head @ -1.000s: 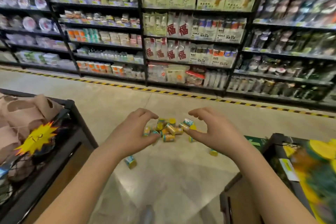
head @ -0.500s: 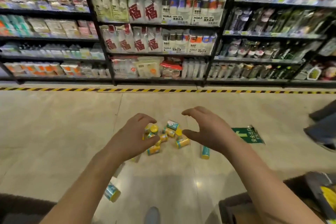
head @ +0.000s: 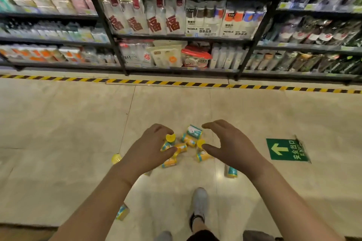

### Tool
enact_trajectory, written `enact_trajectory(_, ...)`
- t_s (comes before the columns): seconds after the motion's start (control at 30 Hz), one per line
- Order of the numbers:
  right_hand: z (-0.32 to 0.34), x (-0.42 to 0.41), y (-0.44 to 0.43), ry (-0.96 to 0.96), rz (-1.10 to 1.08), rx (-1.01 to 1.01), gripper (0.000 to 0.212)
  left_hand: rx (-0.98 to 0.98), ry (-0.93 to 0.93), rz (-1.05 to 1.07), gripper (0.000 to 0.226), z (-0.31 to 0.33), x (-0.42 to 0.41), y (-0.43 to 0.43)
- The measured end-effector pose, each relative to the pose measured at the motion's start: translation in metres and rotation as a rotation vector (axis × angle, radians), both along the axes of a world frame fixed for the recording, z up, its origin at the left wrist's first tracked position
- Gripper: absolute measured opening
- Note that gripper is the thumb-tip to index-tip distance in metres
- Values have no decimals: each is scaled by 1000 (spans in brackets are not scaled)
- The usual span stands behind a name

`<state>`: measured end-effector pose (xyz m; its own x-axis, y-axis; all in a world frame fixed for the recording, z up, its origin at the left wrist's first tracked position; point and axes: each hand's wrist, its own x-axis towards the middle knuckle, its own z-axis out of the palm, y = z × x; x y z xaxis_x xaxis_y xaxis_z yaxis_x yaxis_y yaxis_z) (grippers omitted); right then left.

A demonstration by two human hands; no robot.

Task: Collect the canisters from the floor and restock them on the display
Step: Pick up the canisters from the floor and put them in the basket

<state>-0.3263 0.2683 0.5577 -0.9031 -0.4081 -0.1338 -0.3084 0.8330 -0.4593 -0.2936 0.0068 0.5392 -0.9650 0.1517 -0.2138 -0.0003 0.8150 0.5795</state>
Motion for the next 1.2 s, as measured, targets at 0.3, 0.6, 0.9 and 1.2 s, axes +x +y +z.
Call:
enact_trajectory(0.3,-149,-132,8,-94,-18,-24,55,6,-124,136,71,-156,-101,3)
enact_trajectory(0.6,-373,-172,10,-183,-74,-26,59,-59,-291,135,46,-373,-150,1)
enact_trajectory(0.9,-552,-172,-12,-275,-19,21,60,-179,-472,121,59,-563,-160,5)
enact_trajectory(1.2,-641,-185,-4,-308,-5,96,58,-669,-229,-249,79,-681,-169,3)
